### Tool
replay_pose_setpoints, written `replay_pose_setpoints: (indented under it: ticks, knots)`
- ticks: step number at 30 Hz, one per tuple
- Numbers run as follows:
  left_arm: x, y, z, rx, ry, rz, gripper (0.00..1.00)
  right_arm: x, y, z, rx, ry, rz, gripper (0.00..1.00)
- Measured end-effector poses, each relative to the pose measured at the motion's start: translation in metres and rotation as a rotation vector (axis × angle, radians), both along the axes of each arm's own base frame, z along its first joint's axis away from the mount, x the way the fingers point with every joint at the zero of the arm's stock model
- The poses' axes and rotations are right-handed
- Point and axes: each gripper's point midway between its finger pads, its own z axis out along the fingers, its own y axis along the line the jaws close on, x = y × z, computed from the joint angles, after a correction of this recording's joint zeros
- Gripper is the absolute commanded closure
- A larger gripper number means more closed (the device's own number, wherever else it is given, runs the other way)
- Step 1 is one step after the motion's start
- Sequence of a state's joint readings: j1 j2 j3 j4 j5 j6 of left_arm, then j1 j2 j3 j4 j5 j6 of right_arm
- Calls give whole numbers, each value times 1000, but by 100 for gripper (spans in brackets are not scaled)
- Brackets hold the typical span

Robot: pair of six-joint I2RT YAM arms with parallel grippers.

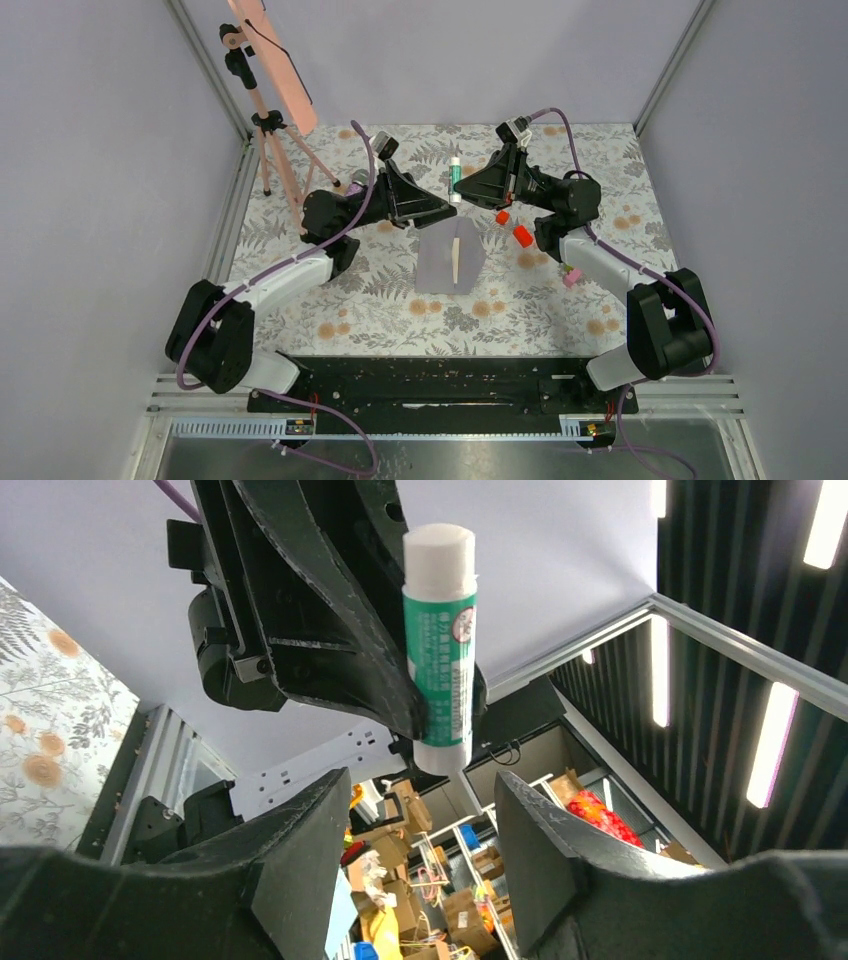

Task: Place the letter into the envelope and seal it
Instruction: Unscrew the solid glue.

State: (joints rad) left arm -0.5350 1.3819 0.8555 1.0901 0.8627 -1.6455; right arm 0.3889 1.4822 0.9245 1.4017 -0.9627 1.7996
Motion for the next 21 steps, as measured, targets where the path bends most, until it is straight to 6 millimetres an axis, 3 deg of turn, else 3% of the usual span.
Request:
replay_pose_setpoints:
  ticks: [12,21]
  knots:
    - [-3,-7,16,-84,-2,-73,57,-1,0,1,3,8,4,100]
    - [3,-15,12,-87,38,-103,65,0,0,-1,0,2,-2,100]
